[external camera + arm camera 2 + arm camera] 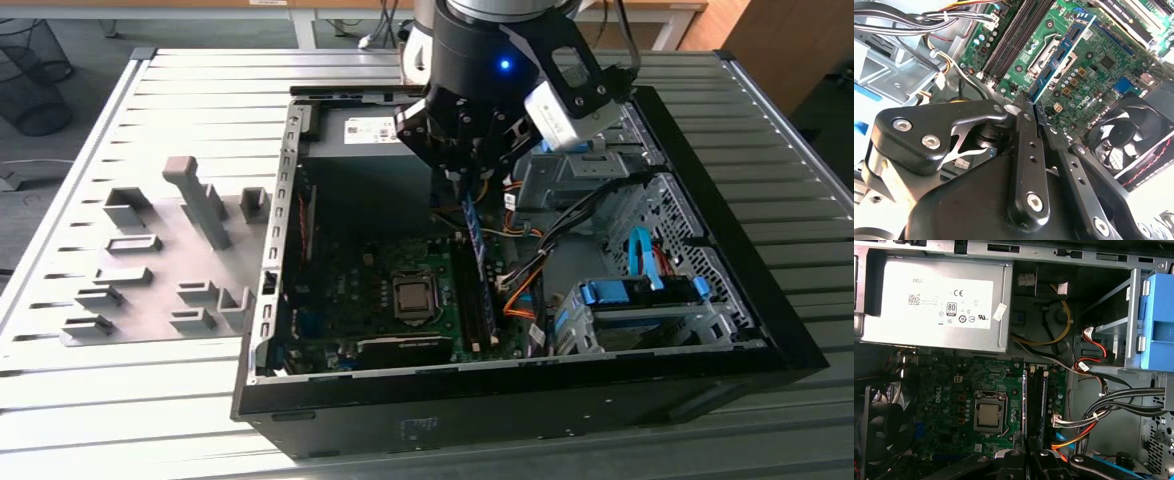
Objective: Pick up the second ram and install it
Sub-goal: 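Insert the second ram into the second slot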
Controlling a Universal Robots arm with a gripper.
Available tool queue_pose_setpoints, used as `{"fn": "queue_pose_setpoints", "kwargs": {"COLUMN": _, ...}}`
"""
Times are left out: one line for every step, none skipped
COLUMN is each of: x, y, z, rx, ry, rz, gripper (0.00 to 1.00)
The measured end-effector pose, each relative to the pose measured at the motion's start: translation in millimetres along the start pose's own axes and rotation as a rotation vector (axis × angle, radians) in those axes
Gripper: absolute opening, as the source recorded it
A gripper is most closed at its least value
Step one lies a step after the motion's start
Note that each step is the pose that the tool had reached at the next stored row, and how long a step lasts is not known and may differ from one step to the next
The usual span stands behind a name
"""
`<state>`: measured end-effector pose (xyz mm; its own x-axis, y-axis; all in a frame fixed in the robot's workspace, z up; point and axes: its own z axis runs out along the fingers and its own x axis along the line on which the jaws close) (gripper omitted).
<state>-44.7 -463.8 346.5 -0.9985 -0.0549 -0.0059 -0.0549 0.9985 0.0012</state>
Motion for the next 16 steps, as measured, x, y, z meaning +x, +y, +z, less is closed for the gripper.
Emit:
{"fn": "queue_pose_setpoints", "kwargs": {"x": 0.0, "y": 0.0, "z": 0.0, "rx": 0.0001, "ry": 0.0001, "rz": 0.0, "gripper": 0.14}}
{"fn": "queue_pose_setpoints", "kwargs": {"x": 0.0, "y": 0.0, "z": 0.5, "rx": 0.0, "ry": 0.0, "rz": 0.0, "gripper": 0.14}}
{"fn": "queue_pose_setpoints", "kwargs": {"x": 0.0, "y": 0.0, "z": 0.9, "rx": 0.0, "ry": 0.0, "rz": 0.0, "gripper": 0.14}}
{"fn": "queue_pose_setpoints", "kwargs": {"x": 0.0, "y": 0.0, "z": 0.9, "rx": 0.0, "ry": 0.0, "rz": 0.0, "gripper": 0.14}}
{"fn": "queue_pose_setpoints", "kwargs": {"x": 0.0, "y": 0.0, "z": 1.0, "rx": -0.0001, "ry": 0.0, "rz": 0.0, "gripper": 0.14}}
{"fn": "queue_pose_setpoints", "kwargs": {"x": 0.0, "y": 0.0, "z": 1.0, "rx": 0.0, "ry": 0.0, "rz": 0.0, "gripper": 0.14}}
{"fn": "queue_pose_setpoints", "kwargs": {"x": 0.0, "y": 0.0, "z": 1.0, "rx": 0.0, "ry": 0.0, "rz": 0.0, "gripper": 0.14}}
{"fn": "queue_pose_setpoints", "kwargs": {"x": 0.0, "y": 0.0, "z": 1.0, "rx": -0.0001, "ry": 0.0, "rz": 0.0, "gripper": 0.14}}
{"fn": "queue_pose_setpoints", "kwargs": {"x": 0.0, "y": 0.0, "z": 1.1, "rx": 0.0, "ry": 0.0, "rz": 0.0, "gripper": 0.14}}
{"fn": "queue_pose_setpoints", "kwargs": {"x": 0.0, "y": 0.0, "z": 1.1, "rx": 0.0, "ry": 0.0, "rz": 0.0, "gripper": 0.14}}
{"fn": "queue_pose_setpoints", "kwargs": {"x": 0.0, "y": 0.0, "z": 1.1, "rx": 0.0, "ry": 0.0, "rz": 0.0, "gripper": 0.14}}
{"fn": "queue_pose_setpoints", "kwargs": {"x": 0.0, "y": 0.0, "z": 1.2, "rx": 0.0, "ry": 0.0, "rz": 0.0, "gripper": 0.14}}
{"fn": "queue_pose_setpoints", "kwargs": {"x": 0.0, "y": 0.0, "z": 1.5, "rx": -0.0002, "ry": 0.0, "rz": 0.0, "gripper": 0.14}}
{"fn": "queue_pose_setpoints", "kwargs": {"x": 0.0, "y": 0.0, "z": 2.5, "rx": -0.0005, "ry": 0.0013, "rz": -0.001, "gripper": 0.14}}
{"fn": "queue_pose_setpoints", "kwargs": {"x": -0.7, "y": -0.1, "z": 3.8, "rx": -0.0004, "ry": 0.0036, "rz": -0.006, "gripper": 0.14}}
{"fn": "queue_pose_setpoints", "kwargs": {"x": -1.0, "y": -0.1, "z": 5.5, "rx": -0.0003, "ry": 0.0049, "rz": -0.007, "gripper": 0.14}}
